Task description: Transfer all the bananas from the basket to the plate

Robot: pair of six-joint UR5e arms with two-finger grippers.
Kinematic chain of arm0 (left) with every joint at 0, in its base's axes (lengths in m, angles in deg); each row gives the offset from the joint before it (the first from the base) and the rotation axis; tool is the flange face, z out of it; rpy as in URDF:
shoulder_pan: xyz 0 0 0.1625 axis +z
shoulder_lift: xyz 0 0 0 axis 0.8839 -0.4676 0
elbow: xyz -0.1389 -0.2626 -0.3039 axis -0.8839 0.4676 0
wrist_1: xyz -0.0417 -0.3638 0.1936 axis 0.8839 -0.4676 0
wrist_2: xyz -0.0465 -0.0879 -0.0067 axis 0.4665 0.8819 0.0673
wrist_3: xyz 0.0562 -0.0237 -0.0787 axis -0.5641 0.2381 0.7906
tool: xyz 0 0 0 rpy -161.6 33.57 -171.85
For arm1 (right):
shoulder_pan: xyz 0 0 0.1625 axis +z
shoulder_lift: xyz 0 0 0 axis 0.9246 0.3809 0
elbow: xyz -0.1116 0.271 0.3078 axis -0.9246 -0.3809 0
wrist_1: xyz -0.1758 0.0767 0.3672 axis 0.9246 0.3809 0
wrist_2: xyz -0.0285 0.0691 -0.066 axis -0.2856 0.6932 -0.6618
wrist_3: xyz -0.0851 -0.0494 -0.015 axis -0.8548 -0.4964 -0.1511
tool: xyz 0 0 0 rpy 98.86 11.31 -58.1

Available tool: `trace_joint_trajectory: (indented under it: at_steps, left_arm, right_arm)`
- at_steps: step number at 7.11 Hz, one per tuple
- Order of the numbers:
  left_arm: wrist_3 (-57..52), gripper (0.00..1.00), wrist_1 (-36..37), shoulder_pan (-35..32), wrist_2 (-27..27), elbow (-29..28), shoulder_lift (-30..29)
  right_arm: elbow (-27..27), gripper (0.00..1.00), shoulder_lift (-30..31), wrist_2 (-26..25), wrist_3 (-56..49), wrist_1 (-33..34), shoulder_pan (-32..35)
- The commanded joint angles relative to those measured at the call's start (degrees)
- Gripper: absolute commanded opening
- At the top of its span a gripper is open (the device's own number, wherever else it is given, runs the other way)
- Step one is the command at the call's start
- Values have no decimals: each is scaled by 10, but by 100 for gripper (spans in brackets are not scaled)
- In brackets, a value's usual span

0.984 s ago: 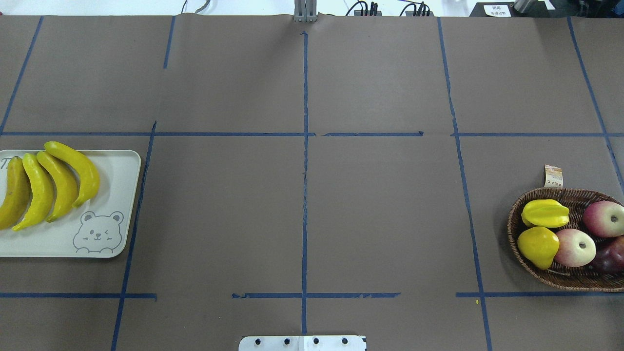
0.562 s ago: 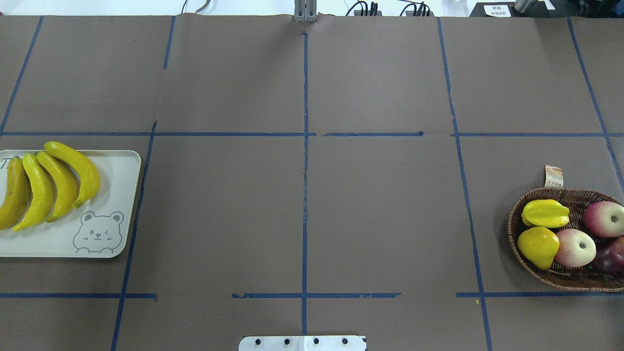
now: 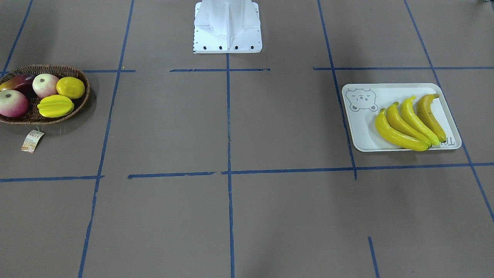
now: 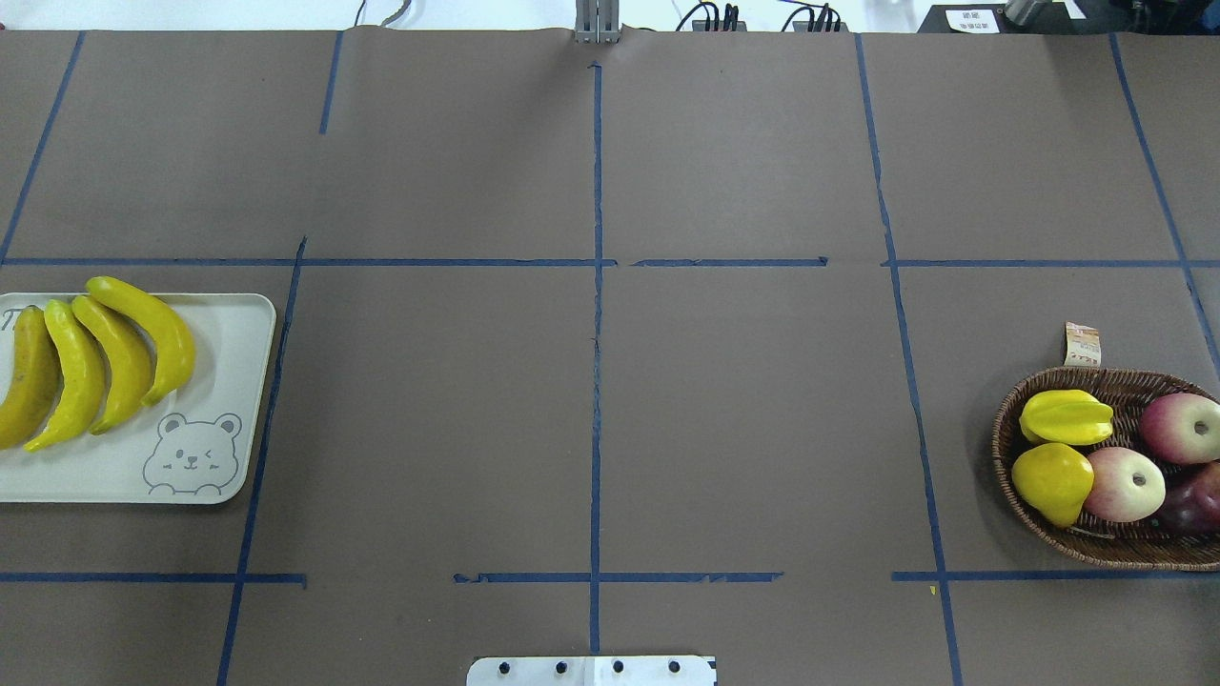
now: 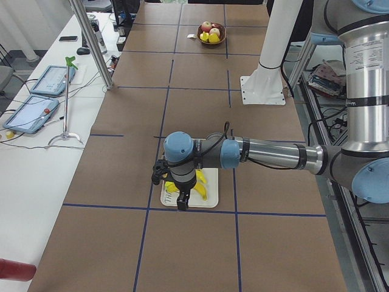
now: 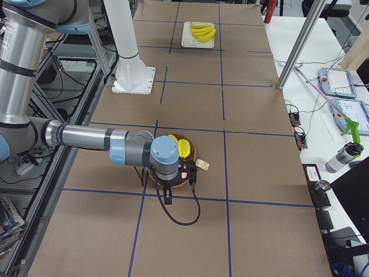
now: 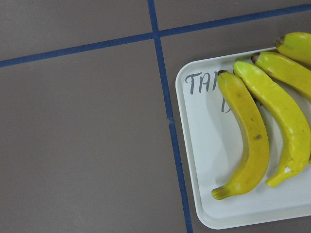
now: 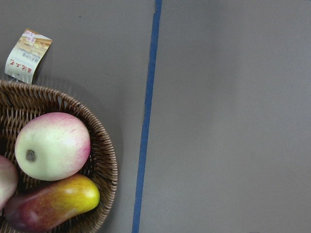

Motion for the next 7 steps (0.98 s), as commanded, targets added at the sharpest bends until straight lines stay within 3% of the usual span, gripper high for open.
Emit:
trace_joint_trajectory:
  at_steps: [1, 7]
  left_arm:
    - [1, 100, 0, 1, -7, 6, 0]
    - [-1, 100, -2, 1, -5, 12, 16]
  right_arm:
    - [0, 100, 0, 0, 0, 0, 0]
    - [0, 100, 0, 0, 10, 0, -1]
